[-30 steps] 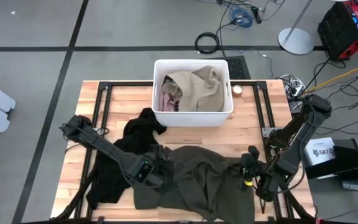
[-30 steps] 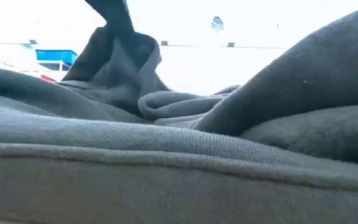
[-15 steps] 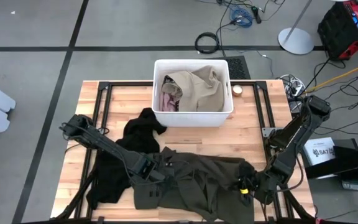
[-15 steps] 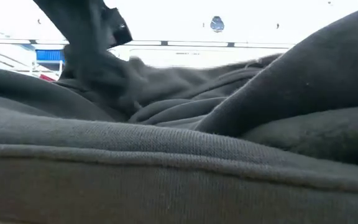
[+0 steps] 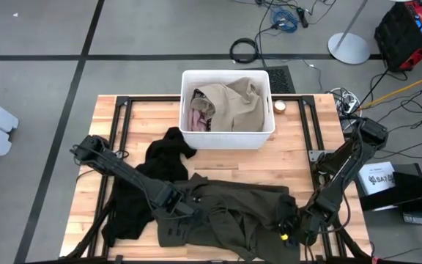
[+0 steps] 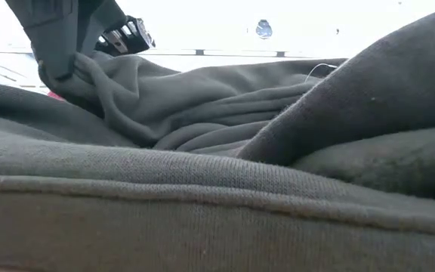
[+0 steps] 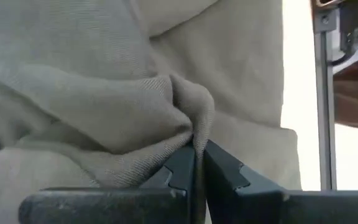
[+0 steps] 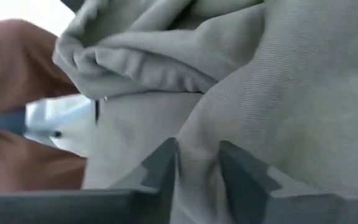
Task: Sort clothes
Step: Put the gray hoodie into the white bin
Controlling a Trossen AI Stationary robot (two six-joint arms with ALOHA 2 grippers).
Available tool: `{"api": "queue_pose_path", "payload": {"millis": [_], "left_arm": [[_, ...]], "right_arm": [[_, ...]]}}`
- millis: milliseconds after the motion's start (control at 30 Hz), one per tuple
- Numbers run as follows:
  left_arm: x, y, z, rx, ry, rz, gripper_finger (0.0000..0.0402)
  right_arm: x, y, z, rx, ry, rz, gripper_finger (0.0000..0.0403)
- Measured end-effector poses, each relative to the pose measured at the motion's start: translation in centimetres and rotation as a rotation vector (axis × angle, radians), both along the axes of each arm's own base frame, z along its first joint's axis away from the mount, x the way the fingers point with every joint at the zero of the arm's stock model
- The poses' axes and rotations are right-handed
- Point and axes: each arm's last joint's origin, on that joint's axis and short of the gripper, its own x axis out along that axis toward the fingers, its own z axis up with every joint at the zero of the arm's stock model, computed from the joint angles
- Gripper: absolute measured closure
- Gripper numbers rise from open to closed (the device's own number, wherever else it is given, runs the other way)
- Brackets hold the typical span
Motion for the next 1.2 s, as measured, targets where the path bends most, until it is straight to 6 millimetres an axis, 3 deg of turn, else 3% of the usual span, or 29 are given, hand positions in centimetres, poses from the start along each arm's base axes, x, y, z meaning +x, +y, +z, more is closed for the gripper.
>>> {"api": "queue_pose_path", "payload": {"millis": [300,433,567,767,1000,1100,1200], "left_arm": [[0.1,-0.1,2.1,-0.002,0.005,-0.004,0.0367],[0.4,0.0,3.1,-0.025,-0.003,-0.020,0.0359],[1.0,0.6,4.5,-0.046,-0.019,-0.003,0.0324],[1.6,1.0,6.5,-0.068,-0.065,0.008,0.0242],[1.7,0.8,7.3,-0.082,-0.085,0.033,0.0190],[1.3,0.1,7.3,-0.082,-0.077,0.059,0.0192],[0.8,-0.8,7.3,-0.058,-0.091,0.050,0.0197]], "right_arm": [[0.5,1.0,-2.1,-0.112,0.043,0.236,0.0162],[0.8,0.7,-2.5,-0.123,0.076,0.267,0.0128],[0.9,0.3,-2.6,-0.145,0.096,0.259,0.0116],[0.6,-0.2,-3.5,-0.238,0.158,0.277,0.0118],[1.5,0.5,-7.3,-0.385,0.220,0.326,0.0128],[1.6,0.7,-7.9,-0.387,0.234,0.326,0.0176],[1.4,0.7,-7.3,-0.367,0.228,0.327,0.0272]]}}
